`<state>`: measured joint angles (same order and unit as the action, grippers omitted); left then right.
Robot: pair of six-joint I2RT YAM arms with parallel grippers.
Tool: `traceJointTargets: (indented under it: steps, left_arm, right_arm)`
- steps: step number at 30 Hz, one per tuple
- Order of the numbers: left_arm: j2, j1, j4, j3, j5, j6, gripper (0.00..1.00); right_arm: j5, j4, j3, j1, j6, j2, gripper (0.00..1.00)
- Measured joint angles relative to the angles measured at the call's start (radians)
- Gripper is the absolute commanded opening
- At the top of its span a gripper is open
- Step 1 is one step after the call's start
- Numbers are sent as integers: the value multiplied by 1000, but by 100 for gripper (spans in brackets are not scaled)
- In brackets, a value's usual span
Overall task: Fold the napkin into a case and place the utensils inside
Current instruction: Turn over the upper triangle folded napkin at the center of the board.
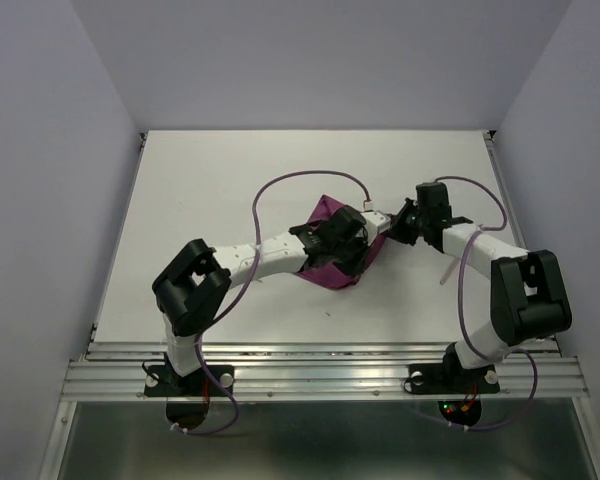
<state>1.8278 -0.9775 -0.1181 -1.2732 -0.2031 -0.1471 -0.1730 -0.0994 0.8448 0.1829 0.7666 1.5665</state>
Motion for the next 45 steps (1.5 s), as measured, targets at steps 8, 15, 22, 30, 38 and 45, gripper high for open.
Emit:
traceJointTargets:
  steps: [8, 15, 22, 30, 38, 45]
  left_arm:
    - [-52, 5, -41, -134, -2, 9, 0]
    - [-68, 11, -82, -267, -25, 11, 0]
    - [-72, 10, -117, -320, -89, 8, 0]
    - [-72, -35, -157, -393, -109, 8, 0]
    - [-72, -127, -171, -450, -106, 8, 0]
    - [-77, -183, -138, -465, -119, 4, 0]
  right_arm:
    - [74, -95, 137, 1, -56, -106, 1]
    - [151, -158, 230, 1, -99, -195, 1]
    - [240, -230, 241, 0, -137, -318, 1]
    - [329, -346, 241, -6, -180, -435, 1]
    - [423, -511, 300, -6, -229, -594, 1]
    - [470, -634, 357, -6, -258, -663, 1]
